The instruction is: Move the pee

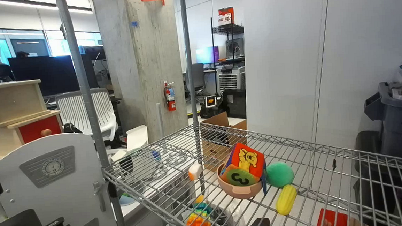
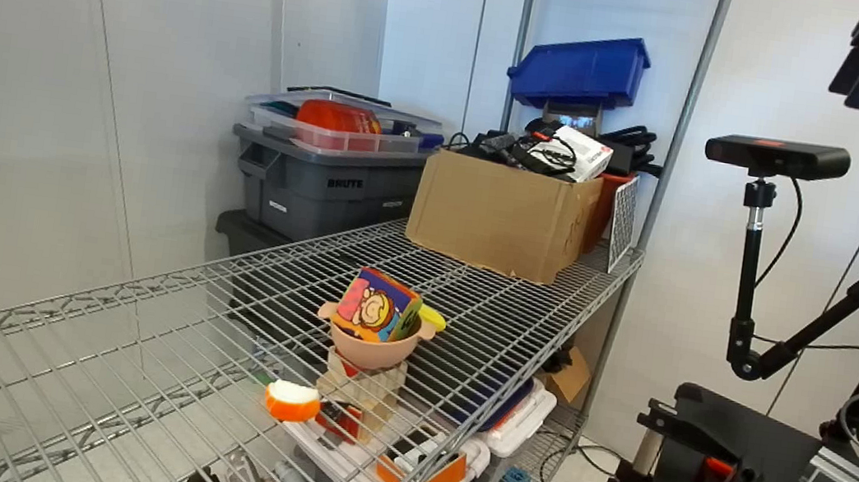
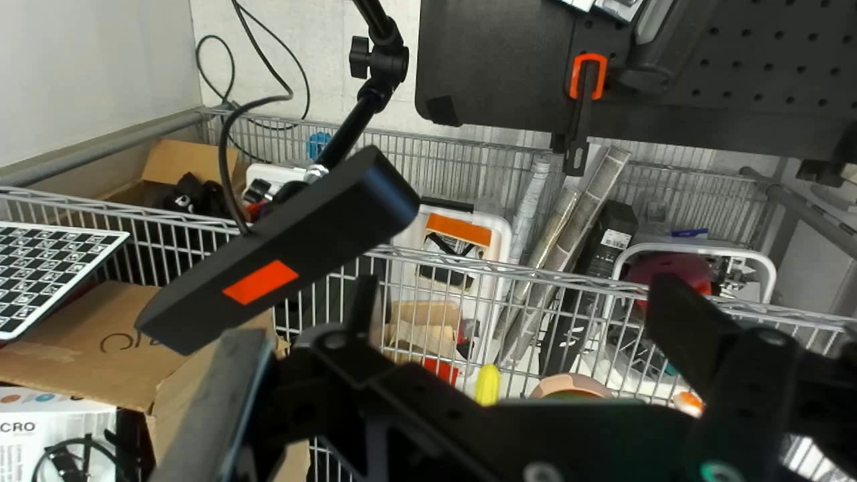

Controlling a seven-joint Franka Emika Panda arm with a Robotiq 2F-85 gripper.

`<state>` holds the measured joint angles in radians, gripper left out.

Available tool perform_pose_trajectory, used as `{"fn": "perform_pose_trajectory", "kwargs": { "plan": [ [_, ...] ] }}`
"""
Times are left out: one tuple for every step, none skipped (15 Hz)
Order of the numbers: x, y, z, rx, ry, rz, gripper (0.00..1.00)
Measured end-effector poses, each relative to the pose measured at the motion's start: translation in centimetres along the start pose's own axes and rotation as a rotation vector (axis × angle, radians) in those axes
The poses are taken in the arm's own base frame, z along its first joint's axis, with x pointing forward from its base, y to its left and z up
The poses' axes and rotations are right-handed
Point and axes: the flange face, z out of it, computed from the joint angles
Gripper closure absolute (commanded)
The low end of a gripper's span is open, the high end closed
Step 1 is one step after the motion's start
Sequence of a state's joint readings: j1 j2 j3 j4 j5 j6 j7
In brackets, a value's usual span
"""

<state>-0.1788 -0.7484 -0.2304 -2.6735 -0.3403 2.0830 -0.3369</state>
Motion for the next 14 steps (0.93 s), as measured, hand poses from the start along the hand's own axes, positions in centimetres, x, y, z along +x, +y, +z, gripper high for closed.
{"fn": "perform_pose_trajectory", "kwargs": {
  "plan": [
    [1.2, -0.4, -0.2, -0.005, -0.006, -0.005, 0.0],
    [2.6, -0.8, -0.4, -0.009, -0.011, -0.01, 0.0],
    [4.1, -1.1, -0.6, -0.008, -0.011, -0.012, 0.0],
    [5.9, -1.3, -0.7, -0.003, -0.005, -0.01, 0.0],
    [7.7, -1.3, -0.6, 0.01, -0.004, -0.005, 0.0],
    [9.5, -1.3, -0.3, 0.029, -0.007, 0.001, 0.0],
    [11.3, -1.2, 0.1, 0.049, -0.014, 0.007, 0.0],
    [13.1, -1.2, 0.8, 0.074, -0.019, 0.019, 0.0],
    [14.9, -1.2, 1.7, 0.103, -0.026, 0.032, 0.0],
    [16.6, -1.2, 2.7, 0.133, -0.034, 0.049, 0.0],
    [18.3, -1.3, 3.9, 0.169, -0.037, 0.073, 0.0],
    [20.1, -1.2, 5.3, 0.205, -0.04, 0.096, 0.0],
    [21.8, -1.3, 6.6, 0.247, -0.039, 0.126, 0.0],
    [23.5, -1.3, 7.9, 0.289, -0.034, 0.162, 0.0]
  ]
}}
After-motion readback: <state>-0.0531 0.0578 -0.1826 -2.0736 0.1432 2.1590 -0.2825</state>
